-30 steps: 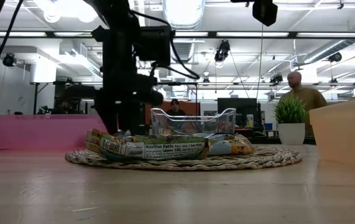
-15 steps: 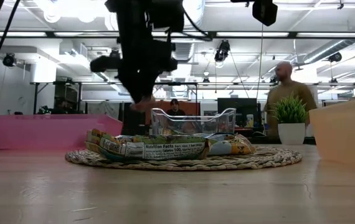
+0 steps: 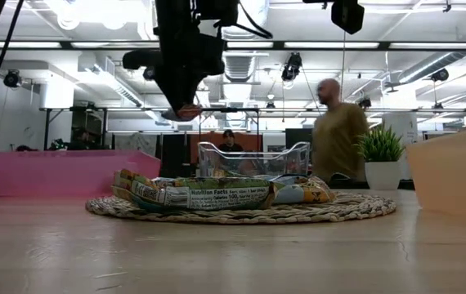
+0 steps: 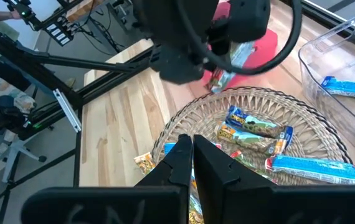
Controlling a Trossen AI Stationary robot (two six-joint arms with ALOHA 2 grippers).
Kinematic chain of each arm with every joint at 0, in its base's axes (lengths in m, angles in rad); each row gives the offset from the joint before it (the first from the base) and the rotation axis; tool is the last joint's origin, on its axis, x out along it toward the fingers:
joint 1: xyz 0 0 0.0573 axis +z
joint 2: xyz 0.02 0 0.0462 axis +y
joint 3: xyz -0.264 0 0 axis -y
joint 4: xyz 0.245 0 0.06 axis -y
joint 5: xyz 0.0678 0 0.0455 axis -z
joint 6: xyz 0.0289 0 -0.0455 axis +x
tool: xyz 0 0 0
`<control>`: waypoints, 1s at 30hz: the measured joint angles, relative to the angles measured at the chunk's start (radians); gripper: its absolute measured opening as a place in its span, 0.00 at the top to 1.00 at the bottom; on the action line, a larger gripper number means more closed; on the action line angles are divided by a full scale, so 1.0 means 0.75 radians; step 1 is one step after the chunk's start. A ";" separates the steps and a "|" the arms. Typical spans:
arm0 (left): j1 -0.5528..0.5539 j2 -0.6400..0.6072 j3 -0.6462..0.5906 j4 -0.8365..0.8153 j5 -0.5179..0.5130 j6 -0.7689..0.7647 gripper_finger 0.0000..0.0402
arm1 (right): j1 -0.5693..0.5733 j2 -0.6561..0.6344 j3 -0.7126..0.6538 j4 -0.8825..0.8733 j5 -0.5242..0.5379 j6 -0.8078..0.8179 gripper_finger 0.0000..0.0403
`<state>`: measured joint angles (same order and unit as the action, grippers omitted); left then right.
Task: Pick and place Granola Bars by type
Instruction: Put the red granola bar into the red bin
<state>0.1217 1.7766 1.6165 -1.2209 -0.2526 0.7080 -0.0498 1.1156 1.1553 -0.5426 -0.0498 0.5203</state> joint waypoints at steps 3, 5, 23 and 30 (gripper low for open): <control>0.029 -0.021 -0.002 -0.036 0.000 -0.061 0.86 | 0.000 0.000 0.000 0.000 0.000 -0.004 0.98; 0.053 -0.037 -0.002 -0.039 0.004 -0.103 0.86 | 0.000 0.000 0.000 0.001 0.000 -0.005 0.98; 0.389 -0.149 -0.024 -0.102 0.076 -0.752 0.86 | 0.000 0.000 0.000 0.004 0.000 -0.012 0.98; 0.470 -0.186 -0.024 -0.147 0.080 -1.098 0.86 | 0.000 0.000 -0.001 0.004 0.000 -0.049 0.98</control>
<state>0.4739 1.6373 1.5982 -1.3311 -0.1925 -0.1156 -0.0498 1.1156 1.1548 -0.5394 -0.0495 0.4837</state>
